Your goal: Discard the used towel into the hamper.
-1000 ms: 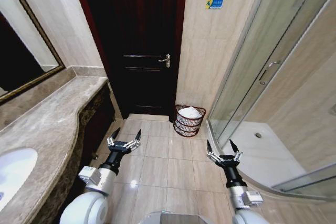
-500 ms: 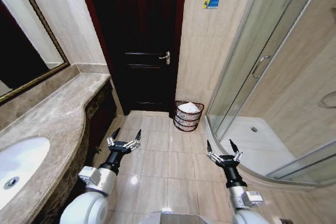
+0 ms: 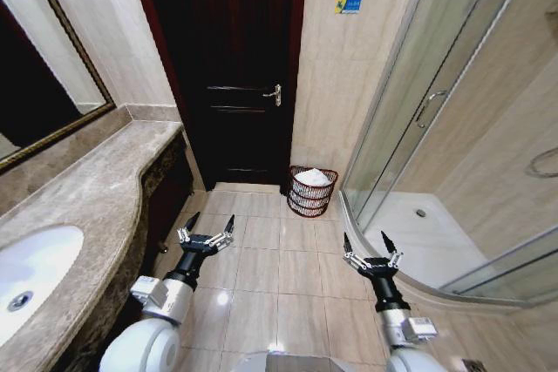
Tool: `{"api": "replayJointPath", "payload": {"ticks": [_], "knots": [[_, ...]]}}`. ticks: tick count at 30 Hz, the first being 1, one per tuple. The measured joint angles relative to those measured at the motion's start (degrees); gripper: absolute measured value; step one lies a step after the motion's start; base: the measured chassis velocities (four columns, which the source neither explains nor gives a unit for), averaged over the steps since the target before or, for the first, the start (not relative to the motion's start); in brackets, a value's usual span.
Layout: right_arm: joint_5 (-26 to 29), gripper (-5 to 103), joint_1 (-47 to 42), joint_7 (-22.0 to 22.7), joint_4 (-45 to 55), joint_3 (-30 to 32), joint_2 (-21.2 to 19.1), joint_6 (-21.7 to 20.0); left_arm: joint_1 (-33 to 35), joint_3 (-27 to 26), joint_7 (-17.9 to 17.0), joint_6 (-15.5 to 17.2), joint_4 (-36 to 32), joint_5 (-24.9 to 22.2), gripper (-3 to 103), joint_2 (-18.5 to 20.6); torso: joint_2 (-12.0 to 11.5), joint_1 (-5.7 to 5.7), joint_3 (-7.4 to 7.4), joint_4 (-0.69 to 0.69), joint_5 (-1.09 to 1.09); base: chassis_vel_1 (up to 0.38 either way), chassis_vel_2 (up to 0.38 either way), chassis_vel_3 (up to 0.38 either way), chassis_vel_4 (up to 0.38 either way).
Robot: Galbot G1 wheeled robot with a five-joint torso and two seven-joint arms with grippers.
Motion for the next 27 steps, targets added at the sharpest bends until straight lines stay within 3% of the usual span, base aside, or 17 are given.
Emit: {"api": "replayJointPath", "payload": {"ticks": [27], "knots": [[0.0,100,0.0,0.0,0.0,0.0,0.0,0.0,0.0,0.0,0.0,0.0,0.0,0.0,100,0.0,0.0,-0.02,0.00,0.00,0.01,0.037,0.031,-0.035,-0.033]]}}
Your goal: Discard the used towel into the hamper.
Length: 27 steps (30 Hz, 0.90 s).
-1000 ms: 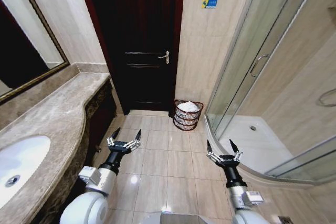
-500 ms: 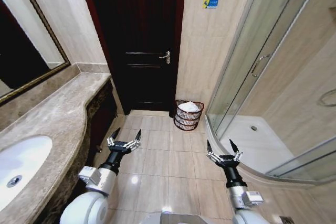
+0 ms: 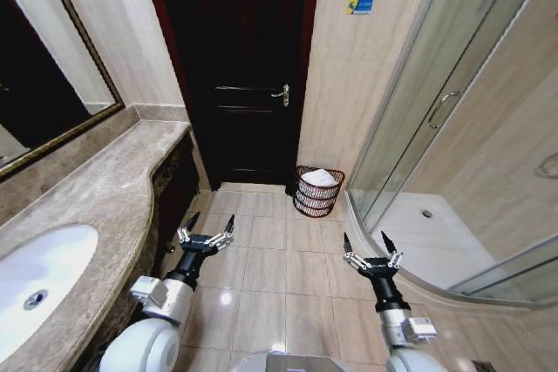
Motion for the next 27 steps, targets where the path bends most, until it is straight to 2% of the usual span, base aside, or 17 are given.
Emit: {"api": "replayJointPath", "payload": {"ticks": [27], "knots": [[0.0,100,0.0,0.0,0.0,0.0,0.0,0.0,0.0,0.0,0.0,0.0,0.0,0.0,100,0.0,0.0,0.02,0.00,0.00,-0.01,0.034,-0.040,-0.039,0.039]]}}
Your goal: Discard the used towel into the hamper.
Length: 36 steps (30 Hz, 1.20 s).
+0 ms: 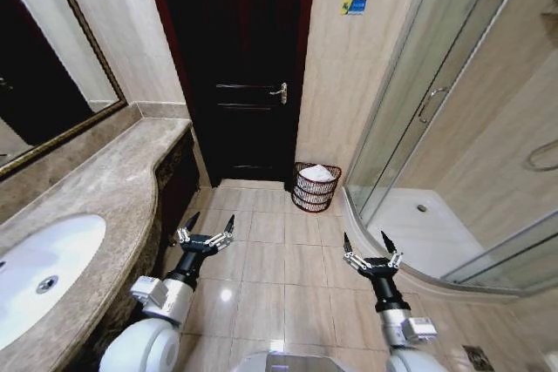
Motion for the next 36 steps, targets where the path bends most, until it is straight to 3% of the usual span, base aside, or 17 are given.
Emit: {"api": "replayJointPath", "payload": {"ticks": [36], "knots": [[0.0,100,0.0,0.0,0.0,0.0,0.0,0.0,0.0,0.0,0.0,0.0,0.0,0.0,100,0.0,0.0,-0.02,0.00,0.00,0.00,0.000,0.000,0.000,0.000]]}}
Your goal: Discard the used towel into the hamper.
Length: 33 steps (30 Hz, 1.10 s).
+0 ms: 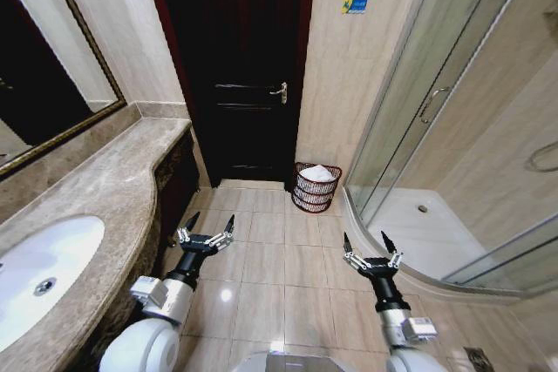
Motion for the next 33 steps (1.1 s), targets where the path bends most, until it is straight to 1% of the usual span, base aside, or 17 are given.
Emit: {"api": "replayJointPath", "payload": {"ticks": [33], "knots": [[0.0,100,0.0,0.0,0.0,0.0,0.0,0.0,0.0,0.0,0.0,0.0,0.0,0.0,100,0.0,0.0,0.00,0.00,0.00,0.00,0.000,0.000,0.000,0.000]]}}
